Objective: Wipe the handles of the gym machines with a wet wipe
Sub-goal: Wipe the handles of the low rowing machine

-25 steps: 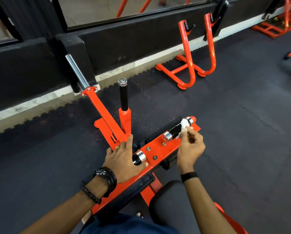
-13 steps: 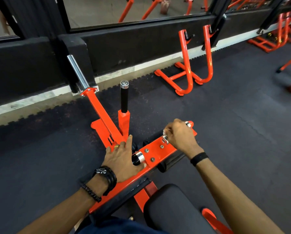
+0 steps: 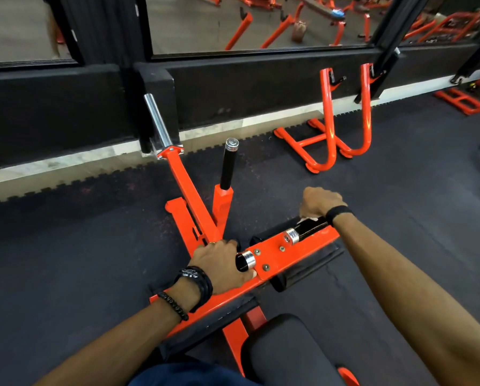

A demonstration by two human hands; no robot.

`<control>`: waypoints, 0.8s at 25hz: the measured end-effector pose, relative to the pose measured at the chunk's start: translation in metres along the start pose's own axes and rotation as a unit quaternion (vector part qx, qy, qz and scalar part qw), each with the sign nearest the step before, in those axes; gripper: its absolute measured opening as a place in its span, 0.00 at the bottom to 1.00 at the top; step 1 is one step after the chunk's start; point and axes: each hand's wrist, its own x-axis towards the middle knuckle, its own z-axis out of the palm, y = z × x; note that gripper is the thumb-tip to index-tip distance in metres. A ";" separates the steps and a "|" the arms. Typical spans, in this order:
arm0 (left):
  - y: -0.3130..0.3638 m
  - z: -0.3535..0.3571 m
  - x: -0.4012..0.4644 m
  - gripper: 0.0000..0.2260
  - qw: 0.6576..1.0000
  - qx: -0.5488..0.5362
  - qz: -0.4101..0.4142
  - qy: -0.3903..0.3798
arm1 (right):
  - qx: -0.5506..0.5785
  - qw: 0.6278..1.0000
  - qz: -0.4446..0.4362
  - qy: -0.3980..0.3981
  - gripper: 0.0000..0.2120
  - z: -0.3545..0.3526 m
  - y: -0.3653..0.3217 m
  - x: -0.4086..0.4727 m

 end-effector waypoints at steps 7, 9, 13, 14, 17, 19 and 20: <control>-0.002 0.005 0.002 0.25 1.000 0.004 0.010 0.016 | -0.008 0.998 -0.060 -0.023 0.12 0.016 -0.018 0.002; -0.002 0.005 0.002 0.25 1.000 0.001 0.009 0.016 | -0.029 0.998 -0.010 0.048 0.13 0.008 0.007 0.006; -0.002 0.003 0.002 0.25 1.000 0.008 0.008 0.024 | 0.077 0.984 0.022 0.159 0.14 0.031 0.025 -0.011; -0.002 0.003 0.002 0.24 1.000 0.007 0.009 0.022 | 0.127 0.978 -0.022 0.163 0.11 0.043 0.017 -0.020; 0.000 0.003 0.001 0.24 1.000 0.003 0.016 0.024 | 0.232 0.949 -0.080 0.197 0.06 0.061 0.023 -0.039; 0.000 0.002 0.000 0.22 0.999 0.003 0.020 0.026 | 0.250 0.935 -0.014 0.251 0.07 0.063 0.042 -0.035; -0.001 0.001 0.000 0.22 0.999 0.004 0.022 0.028 | 0.258 0.926 0.024 0.276 0.07 0.067 0.045 -0.034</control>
